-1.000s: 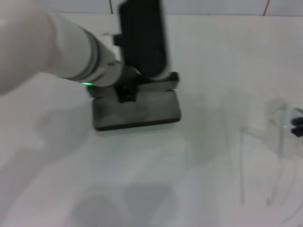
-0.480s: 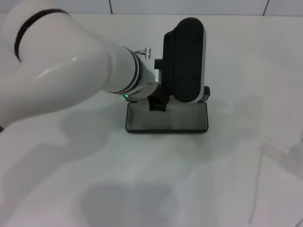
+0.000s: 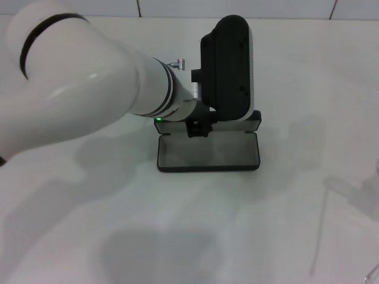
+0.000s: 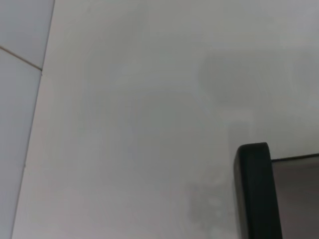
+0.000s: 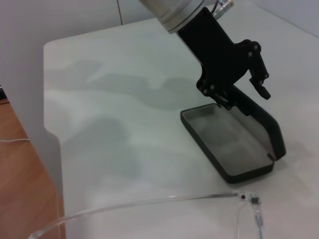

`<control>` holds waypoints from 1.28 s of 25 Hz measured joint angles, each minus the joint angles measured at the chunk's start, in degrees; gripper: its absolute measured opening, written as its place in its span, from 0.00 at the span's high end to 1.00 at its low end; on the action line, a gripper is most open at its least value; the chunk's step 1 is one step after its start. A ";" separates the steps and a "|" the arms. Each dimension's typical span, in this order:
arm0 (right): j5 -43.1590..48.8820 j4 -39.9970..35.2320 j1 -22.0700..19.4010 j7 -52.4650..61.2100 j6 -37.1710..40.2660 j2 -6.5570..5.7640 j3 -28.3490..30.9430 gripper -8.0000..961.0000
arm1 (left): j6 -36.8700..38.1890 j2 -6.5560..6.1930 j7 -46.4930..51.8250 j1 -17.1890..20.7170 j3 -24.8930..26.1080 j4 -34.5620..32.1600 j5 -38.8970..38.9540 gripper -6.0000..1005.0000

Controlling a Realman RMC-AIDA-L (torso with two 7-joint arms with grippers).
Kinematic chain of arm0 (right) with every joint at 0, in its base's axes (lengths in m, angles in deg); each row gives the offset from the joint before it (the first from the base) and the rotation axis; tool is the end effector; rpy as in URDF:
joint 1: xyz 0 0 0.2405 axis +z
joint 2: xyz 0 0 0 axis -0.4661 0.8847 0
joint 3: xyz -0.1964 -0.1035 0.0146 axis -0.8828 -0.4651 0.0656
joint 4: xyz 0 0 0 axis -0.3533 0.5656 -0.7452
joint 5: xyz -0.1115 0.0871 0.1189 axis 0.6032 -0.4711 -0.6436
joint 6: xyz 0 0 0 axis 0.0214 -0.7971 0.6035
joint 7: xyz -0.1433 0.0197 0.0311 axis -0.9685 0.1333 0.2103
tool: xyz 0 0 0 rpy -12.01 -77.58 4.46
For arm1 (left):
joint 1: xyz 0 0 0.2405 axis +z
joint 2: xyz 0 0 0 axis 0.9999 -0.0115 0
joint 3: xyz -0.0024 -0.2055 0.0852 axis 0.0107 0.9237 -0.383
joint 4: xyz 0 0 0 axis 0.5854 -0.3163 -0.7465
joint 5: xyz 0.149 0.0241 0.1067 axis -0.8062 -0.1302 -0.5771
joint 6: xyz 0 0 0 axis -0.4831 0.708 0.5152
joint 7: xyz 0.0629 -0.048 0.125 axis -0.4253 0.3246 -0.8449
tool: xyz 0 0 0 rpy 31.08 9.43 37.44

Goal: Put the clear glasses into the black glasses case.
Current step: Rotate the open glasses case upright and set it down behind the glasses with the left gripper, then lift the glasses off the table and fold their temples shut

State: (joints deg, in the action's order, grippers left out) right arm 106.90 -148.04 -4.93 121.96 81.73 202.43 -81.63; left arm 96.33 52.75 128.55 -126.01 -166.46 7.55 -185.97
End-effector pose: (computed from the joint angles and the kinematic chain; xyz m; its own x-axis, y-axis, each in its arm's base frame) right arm 0.2298 0.2381 0.1179 0.9690 -0.2292 -0.0925 -0.2431 -0.9514 -0.1891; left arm -0.1052 0.3214 -0.0707 0.8735 -0.1550 -0.4615 -0.3512 -0.8572 -0.3767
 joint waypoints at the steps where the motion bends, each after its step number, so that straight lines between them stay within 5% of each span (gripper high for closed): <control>1: 0.00 0.00 0.00 0.00 -0.13 0.00 0.01 0.87 | 0.00 0.02 0.06 0.06 -0.09 -0.02 -0.10 0.82; 8: 0.03 0.52 -0.50 -0.14 -0.30 0.00 0.06 0.87 | 0.30 -0.05 -0.08 0.56 -0.21 -2.33 0.24 0.62; 32: -2.10 2.25 -0.97 -0.67 1.01 0.00 0.12 0.87 | 4.22 0.00 -0.46 1.39 -0.39 -1.27 3.32 0.59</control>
State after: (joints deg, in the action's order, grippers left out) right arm 104.80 -145.79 -5.90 121.28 82.73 202.43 -81.51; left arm 100.56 52.75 128.09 -124.62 -166.85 6.28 -182.65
